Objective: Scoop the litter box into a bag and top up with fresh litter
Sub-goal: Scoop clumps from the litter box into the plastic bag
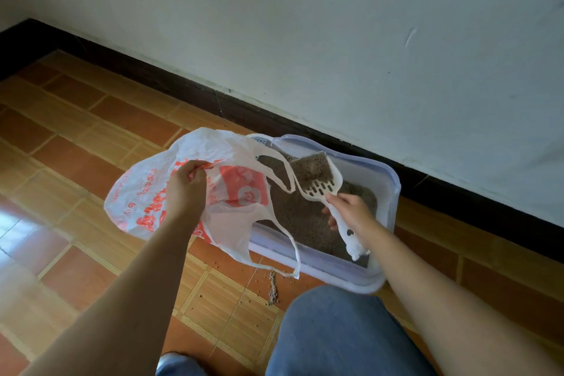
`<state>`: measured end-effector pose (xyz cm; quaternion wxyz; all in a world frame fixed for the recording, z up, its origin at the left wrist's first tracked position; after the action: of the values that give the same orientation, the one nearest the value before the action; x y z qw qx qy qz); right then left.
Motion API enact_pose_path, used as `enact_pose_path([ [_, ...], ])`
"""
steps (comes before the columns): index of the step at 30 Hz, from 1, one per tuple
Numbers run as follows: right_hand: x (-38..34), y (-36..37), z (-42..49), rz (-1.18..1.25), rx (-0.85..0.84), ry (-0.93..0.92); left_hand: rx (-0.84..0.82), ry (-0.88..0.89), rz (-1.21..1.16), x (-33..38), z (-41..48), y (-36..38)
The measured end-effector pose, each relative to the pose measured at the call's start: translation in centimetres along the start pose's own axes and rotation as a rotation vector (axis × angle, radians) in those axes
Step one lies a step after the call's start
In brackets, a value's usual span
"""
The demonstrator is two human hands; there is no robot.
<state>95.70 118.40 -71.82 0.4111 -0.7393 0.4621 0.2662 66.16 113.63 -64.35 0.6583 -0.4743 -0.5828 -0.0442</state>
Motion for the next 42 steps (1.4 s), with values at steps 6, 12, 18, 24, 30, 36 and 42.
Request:
enact_pose_path([
  [6,-0.5,-1.3,-1.2,0.042,0.021,-0.026,-0.012,-0.015,-0.036,1.0,0.0,-0.2],
  [12,-0.8,-2.3,-2.2,0.038,0.035,-0.035,-0.024,-0.023,-0.054,0.6,-0.1,-0.5],
  [18,-1.2,-2.5,-2.3,0.019,0.022,-0.028,-0.027,-0.045,-0.064,0.4,-0.1,-0.7],
  [24,-0.3,-1.9,-2.3,-0.022,-0.016,-0.008,-0.028,-0.066,-0.068,-0.1,0.2,-1.1],
  [30,0.6,-1.2,-2.3,-0.093,-0.042,0.023,-0.022,-0.081,-0.079,-0.5,0.4,-1.2],
  [36,-0.3,-0.4,-2.1,-0.11,-0.076,0.017,-0.015,-0.099,-0.102,-0.7,0.6,-1.4],
  [42,-1.8,1.0,-1.7,-0.247,-0.126,0.027,-0.016,-0.114,-0.12,-0.7,0.6,-1.5],
])
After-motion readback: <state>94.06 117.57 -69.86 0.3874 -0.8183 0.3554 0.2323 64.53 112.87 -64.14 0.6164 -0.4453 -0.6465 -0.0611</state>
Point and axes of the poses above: each hand's wrist, its own z-axis towards the middle knuckle, its own y-axis out of the palm, x = y × z, the point moved 6 cm from there along z, towards the middle knuckle, and after that the axes turned 6 degrees about x, right-handed, at the moved point
